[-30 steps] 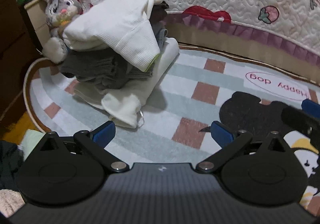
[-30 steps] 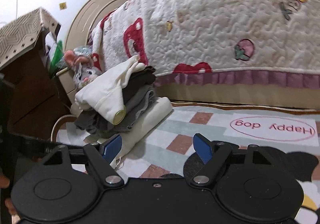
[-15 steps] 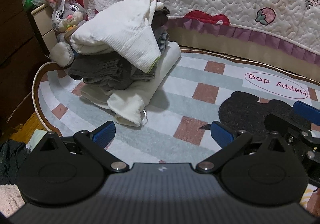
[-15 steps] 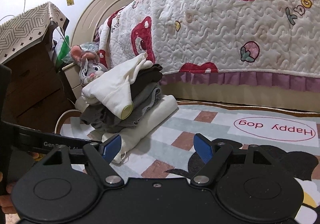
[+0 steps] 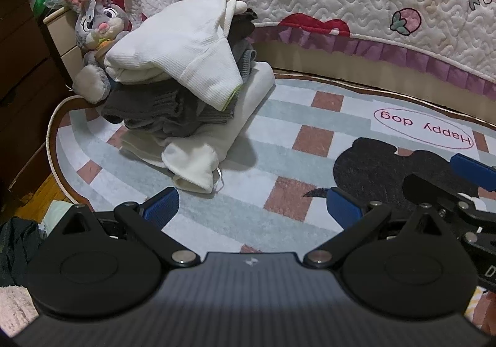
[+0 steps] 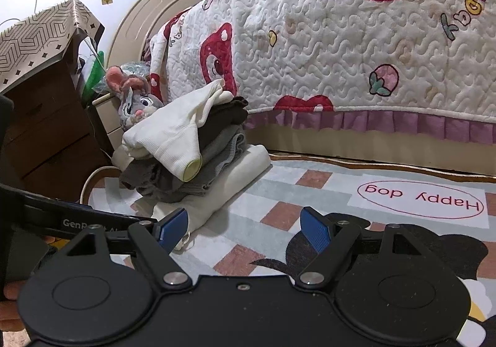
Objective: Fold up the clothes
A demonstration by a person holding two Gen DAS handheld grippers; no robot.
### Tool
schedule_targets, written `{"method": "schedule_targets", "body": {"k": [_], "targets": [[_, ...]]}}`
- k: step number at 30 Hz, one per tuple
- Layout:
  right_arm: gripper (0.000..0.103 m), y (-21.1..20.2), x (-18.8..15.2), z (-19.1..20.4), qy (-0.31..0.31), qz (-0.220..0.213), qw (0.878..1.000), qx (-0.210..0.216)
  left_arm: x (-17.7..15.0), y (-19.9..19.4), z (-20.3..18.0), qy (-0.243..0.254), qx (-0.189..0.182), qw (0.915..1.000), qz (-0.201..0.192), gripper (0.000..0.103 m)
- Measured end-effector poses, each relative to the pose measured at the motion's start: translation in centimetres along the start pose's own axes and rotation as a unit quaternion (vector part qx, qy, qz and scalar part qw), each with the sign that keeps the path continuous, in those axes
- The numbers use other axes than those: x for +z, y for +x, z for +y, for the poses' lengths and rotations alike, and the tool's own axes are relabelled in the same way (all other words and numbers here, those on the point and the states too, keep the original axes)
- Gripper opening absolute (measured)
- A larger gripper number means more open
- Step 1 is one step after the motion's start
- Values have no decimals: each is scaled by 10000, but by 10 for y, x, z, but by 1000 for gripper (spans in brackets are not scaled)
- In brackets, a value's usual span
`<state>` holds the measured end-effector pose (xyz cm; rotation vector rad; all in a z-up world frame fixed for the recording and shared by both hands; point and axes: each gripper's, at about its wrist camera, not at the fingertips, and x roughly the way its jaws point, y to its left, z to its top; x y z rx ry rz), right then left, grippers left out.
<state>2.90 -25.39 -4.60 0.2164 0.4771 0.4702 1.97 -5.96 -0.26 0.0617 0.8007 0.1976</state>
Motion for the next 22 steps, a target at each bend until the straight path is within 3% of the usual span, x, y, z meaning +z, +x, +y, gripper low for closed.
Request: {"method": "schedule_targets", "body": {"k": [22], "targets": [[84,-1,-1,3,41,112,9999,84,-3,-4,8,-92,-29,9999,48,103]]}}
